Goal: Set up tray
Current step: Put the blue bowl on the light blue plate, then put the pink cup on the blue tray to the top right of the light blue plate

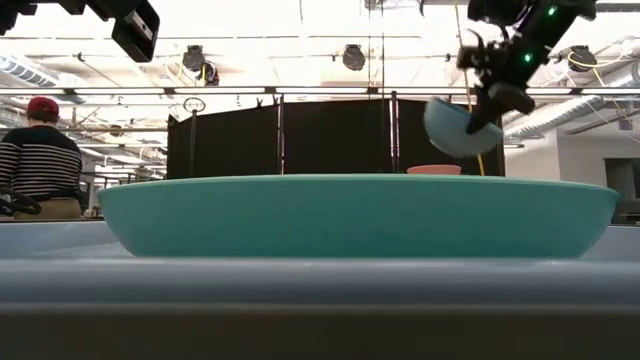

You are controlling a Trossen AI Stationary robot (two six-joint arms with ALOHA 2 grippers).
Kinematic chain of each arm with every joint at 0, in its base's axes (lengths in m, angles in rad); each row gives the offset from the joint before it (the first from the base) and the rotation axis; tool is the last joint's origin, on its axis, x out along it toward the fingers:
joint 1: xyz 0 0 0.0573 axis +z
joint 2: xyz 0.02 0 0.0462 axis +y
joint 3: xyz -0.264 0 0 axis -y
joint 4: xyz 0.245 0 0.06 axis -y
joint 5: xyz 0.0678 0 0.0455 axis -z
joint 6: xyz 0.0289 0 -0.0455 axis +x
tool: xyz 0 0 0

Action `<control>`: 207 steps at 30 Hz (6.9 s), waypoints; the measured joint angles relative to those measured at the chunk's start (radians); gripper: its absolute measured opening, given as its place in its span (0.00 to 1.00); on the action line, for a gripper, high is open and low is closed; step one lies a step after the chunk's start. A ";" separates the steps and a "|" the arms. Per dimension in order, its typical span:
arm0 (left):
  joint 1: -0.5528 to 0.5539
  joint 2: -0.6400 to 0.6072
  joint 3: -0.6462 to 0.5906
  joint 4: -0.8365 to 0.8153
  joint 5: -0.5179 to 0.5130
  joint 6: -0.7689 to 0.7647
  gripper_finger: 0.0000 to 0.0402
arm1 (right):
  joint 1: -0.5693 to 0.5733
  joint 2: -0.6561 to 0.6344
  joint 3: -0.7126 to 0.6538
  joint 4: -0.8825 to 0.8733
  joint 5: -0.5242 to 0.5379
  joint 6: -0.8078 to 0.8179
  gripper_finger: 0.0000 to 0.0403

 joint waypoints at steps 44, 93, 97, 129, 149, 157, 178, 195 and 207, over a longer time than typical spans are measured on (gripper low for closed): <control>0.000 0.000 0.000 -0.023 -0.001 -0.012 0.08 | 0.682 0.611 0.581 -0.109 -0.425 0.222 0.00; 0.000 0.000 0.000 -0.052 -0.009 -0.026 0.08 | 0.903 1.039 0.864 -0.286 -0.394 -0.022 0.00; 0.001 0.000 0.000 -0.052 -0.010 -0.027 0.08 | 0.904 1.039 0.864 -0.281 -0.395 -0.035 0.00; 0.001 0.000 0.000 -0.064 -0.010 -0.031 0.08 | 0.876 1.072 0.862 -0.286 -0.450 -0.119 0.01; 0.001 0.000 0.000 -0.067 -0.009 -0.033 0.08 | 0.876 1.072 0.862 -0.274 -0.447 -0.106 0.08; 0.001 0.000 0.000 -0.068 -0.008 -0.034 0.08 | 0.868 1.072 0.862 -0.279 -0.445 -0.081 0.13; 0.001 0.000 0.000 -0.072 -0.007 -0.037 0.08 | 0.883 1.047 0.862 -0.327 -0.364 -0.056 0.18; 0.001 0.000 0.000 -0.076 -0.006 -0.042 0.08 | 0.858 0.916 0.862 -0.359 -0.290 0.108 0.18; 0.000 0.003 0.000 -0.081 -0.005 -0.055 0.08 | 0.684 0.817 0.860 -0.514 -0.289 0.213 0.18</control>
